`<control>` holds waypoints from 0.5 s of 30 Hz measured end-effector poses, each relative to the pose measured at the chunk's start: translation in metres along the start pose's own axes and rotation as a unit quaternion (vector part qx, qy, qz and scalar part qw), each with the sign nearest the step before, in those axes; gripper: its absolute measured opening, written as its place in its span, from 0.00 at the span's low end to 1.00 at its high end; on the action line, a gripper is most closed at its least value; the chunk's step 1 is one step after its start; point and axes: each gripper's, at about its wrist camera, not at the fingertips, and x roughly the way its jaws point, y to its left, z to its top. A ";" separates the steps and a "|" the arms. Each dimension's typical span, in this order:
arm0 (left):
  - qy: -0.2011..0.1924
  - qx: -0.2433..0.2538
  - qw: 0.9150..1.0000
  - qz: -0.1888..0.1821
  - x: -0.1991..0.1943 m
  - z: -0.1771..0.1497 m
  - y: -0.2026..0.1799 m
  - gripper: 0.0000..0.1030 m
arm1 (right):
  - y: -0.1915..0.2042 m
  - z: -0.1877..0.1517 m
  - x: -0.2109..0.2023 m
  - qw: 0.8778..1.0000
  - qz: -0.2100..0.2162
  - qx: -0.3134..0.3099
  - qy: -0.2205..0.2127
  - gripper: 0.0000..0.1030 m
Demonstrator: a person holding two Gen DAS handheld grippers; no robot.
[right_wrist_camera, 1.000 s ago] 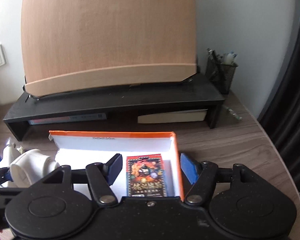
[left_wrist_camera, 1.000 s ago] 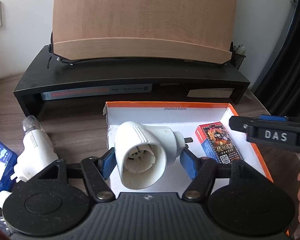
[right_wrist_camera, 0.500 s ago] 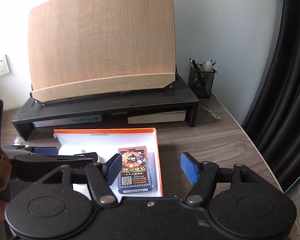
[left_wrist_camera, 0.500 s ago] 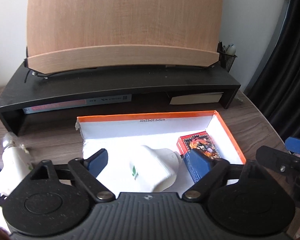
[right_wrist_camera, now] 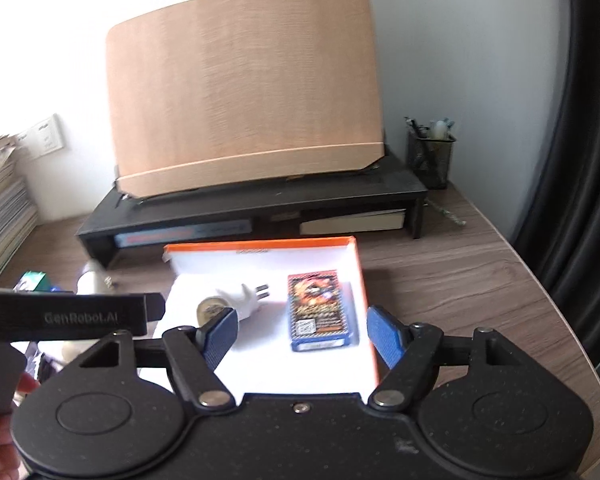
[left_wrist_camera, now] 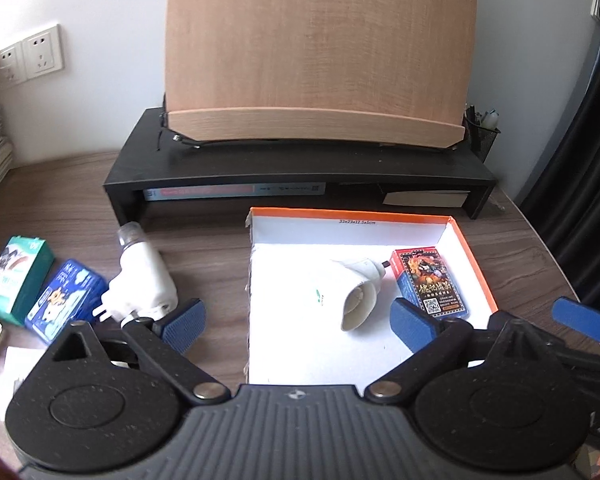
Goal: Organize rigid objects
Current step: 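Release the plug adapter and card box into the white box with both tools, then withdraw both tools from the box back toward the scattered items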
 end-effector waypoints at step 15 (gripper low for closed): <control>-0.015 -0.038 0.998 0.038 -0.041 -0.018 0.028 0.99 | 0.029 -0.002 -0.021 0.999 0.031 -0.017 -0.010 0.85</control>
